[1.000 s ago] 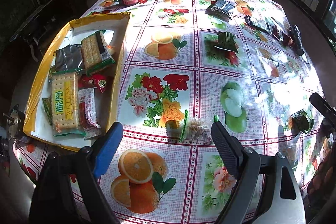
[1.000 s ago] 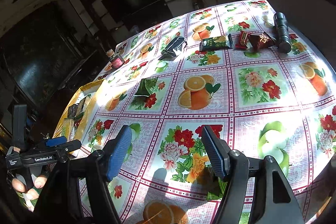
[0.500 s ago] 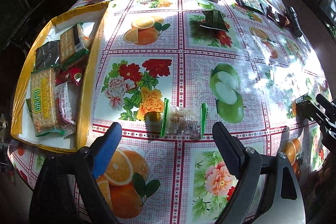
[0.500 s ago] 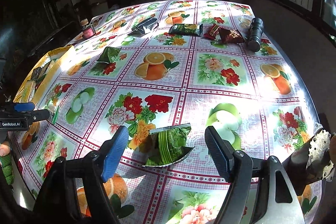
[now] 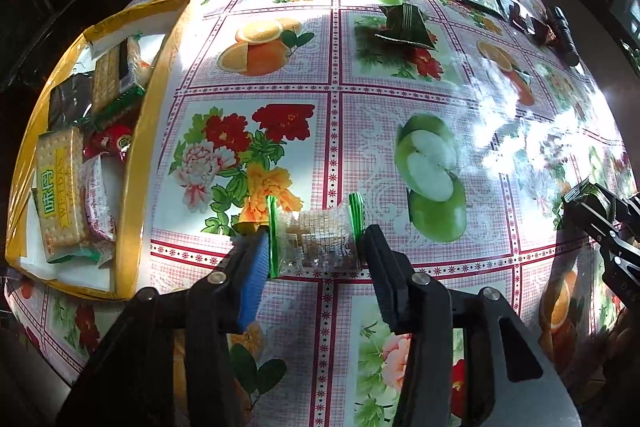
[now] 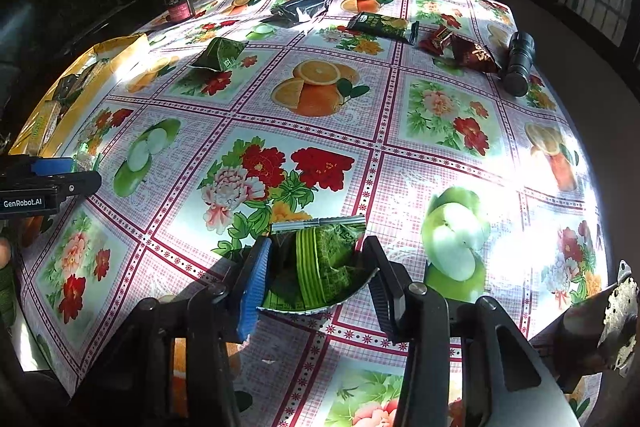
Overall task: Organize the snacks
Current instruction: 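Grasp the clear plastic snack bag with the left tool while the right tool grasps the green bag, then carry the clear bag and green bag over the yellow-rimmed tray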
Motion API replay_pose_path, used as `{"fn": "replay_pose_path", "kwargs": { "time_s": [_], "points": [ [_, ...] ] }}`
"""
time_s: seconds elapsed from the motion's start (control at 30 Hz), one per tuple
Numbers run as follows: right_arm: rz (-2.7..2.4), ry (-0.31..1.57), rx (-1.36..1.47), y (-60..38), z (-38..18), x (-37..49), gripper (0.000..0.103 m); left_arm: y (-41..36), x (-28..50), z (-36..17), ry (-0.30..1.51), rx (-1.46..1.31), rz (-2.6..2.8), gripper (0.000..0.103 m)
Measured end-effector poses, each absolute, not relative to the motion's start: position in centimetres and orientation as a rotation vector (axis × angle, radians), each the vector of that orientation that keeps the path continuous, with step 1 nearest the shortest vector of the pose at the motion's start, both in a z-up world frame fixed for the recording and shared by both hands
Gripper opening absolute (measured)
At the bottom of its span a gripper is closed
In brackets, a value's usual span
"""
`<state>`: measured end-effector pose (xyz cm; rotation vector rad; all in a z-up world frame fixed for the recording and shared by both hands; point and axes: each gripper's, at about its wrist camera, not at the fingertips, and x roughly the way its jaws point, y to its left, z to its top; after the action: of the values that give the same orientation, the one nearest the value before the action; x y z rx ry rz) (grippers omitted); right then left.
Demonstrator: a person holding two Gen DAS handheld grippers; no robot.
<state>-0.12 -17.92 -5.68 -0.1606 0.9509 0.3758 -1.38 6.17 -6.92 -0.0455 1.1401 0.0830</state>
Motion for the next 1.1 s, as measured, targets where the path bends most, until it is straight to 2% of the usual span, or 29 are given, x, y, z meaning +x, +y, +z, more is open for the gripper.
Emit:
{"fn": "replay_pose_path", "kwargs": {
  "time_s": [0.23,0.67,1.1],
  "points": [
    [0.450,0.934,-0.062,-17.7,-5.0,-0.2,0.046,6.3,-1.5,-6.6,1.138,-0.058,0.085,0.040],
    [0.590,0.900,0.000,-13.9,-3.7,-0.5,0.046,6.5,-2.7,-3.2,1.027,0.005,0.192,0.040],
    [0.692,0.887,-0.004,-9.9,-2.4,-0.3,0.046,8.9,-3.6,-2.4,0.992,-0.011,0.263,0.040]
  ]
}}
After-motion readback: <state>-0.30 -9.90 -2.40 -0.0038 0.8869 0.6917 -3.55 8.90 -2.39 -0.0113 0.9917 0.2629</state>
